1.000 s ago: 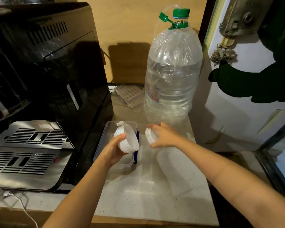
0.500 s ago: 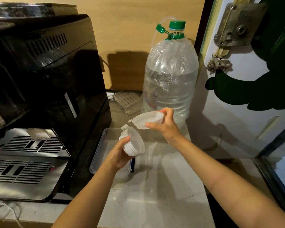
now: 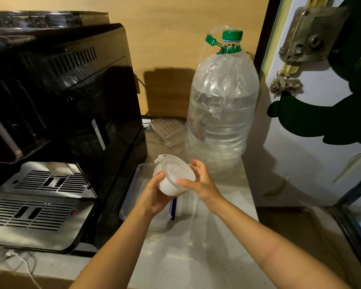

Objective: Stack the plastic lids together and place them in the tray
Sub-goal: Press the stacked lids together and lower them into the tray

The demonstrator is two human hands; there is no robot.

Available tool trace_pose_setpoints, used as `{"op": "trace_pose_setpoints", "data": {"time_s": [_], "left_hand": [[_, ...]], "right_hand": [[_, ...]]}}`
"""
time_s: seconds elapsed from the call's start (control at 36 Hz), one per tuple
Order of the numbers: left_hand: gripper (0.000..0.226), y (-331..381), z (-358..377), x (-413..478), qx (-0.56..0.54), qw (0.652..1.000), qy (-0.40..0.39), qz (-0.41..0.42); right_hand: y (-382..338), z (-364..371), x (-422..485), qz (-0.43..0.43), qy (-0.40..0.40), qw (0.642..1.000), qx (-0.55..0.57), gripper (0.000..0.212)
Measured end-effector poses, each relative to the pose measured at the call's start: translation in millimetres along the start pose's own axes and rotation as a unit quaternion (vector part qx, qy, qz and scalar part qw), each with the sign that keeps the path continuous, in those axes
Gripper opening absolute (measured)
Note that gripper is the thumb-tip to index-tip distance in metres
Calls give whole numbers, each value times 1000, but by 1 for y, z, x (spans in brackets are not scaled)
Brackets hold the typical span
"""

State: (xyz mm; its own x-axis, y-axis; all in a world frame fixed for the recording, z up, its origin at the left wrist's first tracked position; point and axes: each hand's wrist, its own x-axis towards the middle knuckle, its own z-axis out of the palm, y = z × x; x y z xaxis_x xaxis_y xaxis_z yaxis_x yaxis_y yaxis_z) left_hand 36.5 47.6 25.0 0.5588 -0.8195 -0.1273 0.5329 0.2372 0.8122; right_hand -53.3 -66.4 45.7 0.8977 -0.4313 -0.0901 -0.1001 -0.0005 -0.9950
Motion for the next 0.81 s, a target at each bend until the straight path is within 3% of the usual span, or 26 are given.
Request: {"op": "trace_pose_setpoints", "data": {"time_s": [0.17,0.28,0.36,0.44,0.53,0.81], "left_hand": [[86,2,-2,-2,24,1000,-6,-4],[81,2,0,-4,36,999,-24,-5],[69,3,-1,-5,43,998,-43,-6],[79,2,-3,-5,35,999,-32,-15],[82,2,-4,-5,47,998,-38,-18],[94,4,-5,-12,85,996,-37,-17]], "right_hand": [[-6,-4,0,30,-57,995,-80,105],[-12,-7,2,41,-81,989,-121,104],[-18,-8,3,35,-102,984,-140,91],[-23,-9,5,36,-127,977,-166,96],[-26,-10,7,39,-150,971,-181,85],[-27,-7,13,69,-158,957,-233,82]]}}
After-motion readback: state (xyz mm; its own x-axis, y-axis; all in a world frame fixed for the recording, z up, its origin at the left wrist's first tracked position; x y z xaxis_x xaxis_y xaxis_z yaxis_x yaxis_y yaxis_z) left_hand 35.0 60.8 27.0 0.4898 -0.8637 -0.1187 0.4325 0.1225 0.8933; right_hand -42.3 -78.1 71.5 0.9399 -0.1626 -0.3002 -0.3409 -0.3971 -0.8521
